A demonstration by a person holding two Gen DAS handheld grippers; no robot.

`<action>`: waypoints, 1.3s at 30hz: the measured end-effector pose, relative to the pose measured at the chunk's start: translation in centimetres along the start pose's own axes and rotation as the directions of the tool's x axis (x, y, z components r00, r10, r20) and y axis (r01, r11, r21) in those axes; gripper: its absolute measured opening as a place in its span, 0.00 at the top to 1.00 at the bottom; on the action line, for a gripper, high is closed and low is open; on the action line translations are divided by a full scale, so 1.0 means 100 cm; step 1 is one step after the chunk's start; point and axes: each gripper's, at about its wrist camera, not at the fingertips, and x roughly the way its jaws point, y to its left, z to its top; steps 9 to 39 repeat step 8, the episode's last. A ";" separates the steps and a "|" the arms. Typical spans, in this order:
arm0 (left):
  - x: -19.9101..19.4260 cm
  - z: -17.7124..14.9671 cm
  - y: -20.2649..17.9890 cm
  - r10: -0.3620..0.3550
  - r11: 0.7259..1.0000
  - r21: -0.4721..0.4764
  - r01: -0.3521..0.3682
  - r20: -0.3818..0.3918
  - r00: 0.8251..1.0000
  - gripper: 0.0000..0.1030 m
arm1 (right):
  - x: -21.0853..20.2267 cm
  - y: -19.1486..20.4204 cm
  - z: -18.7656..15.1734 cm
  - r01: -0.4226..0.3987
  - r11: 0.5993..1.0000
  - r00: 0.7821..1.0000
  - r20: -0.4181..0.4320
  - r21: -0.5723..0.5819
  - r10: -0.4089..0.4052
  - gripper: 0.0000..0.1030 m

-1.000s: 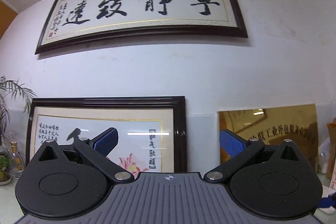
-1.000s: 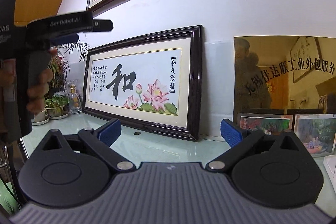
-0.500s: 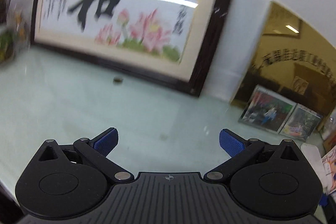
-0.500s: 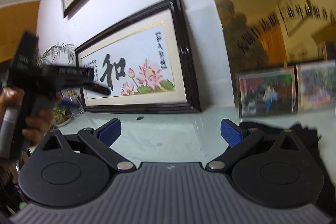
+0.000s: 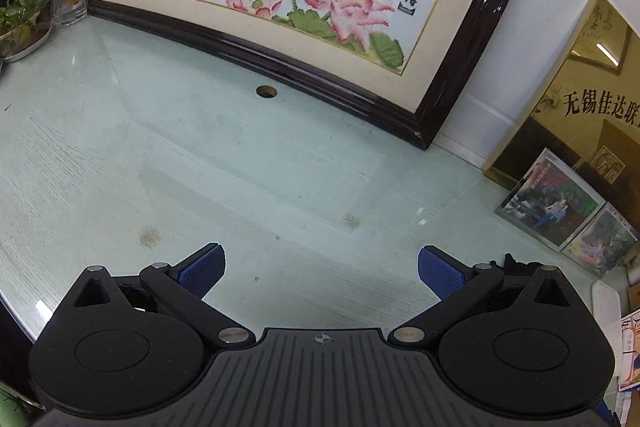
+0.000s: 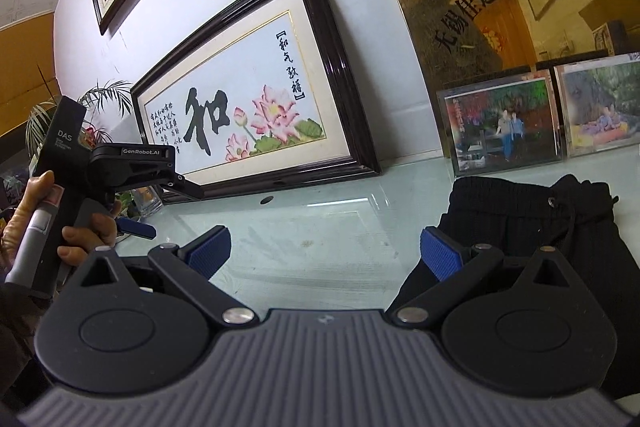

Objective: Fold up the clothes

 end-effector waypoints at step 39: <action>0.002 0.001 0.002 0.047 0.999 0.007 -0.048 0.020 0.999 0.00 | 0.000 0.004 0.002 -0.001 1.000 1.000 -0.002 0.001 0.001 0.02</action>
